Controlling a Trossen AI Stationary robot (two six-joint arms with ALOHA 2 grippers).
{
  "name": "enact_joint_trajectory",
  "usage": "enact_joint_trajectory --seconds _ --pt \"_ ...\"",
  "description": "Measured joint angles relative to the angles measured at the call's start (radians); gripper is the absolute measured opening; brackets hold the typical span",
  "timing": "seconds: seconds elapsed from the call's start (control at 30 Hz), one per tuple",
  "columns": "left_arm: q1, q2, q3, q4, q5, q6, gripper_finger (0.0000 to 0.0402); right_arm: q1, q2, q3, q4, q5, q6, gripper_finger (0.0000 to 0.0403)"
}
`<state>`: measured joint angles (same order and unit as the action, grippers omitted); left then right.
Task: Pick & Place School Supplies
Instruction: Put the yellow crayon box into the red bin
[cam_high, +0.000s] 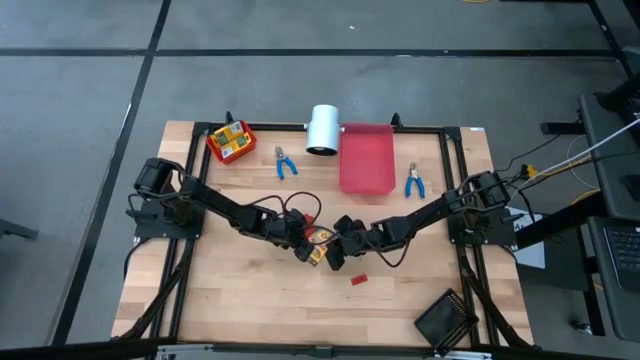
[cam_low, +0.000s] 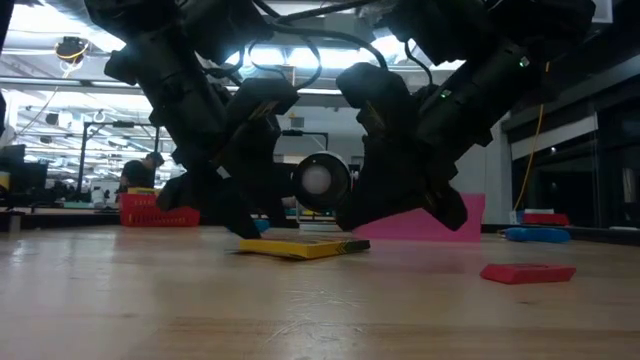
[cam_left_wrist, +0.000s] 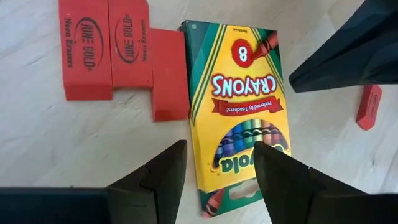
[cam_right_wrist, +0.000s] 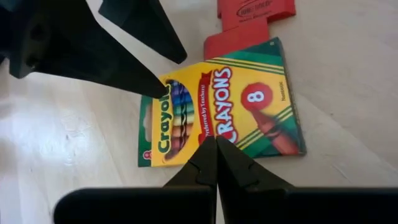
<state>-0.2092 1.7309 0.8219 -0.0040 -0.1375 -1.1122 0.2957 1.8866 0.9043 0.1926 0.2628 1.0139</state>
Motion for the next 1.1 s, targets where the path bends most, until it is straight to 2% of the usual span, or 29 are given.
enact_joint_trajectory --seconds 0.23,0.83,1.1 --pt "0.0 0.0 0.0 -0.001 0.008 -0.004 0.0182 -0.005 0.008 0.001 -0.061 -0.01 -0.008 0.0" --pt "0.003 -0.042 0.002 0.057 -0.017 -0.02 0.0182 0.017 0.037 0.004 -0.069 -0.022 0.001 0.0" --pt "0.0 -0.053 0.001 -0.053 -0.062 -0.056 0.0182 0.019 0.036 -0.001 -0.035 -0.008 -0.001 0.0"
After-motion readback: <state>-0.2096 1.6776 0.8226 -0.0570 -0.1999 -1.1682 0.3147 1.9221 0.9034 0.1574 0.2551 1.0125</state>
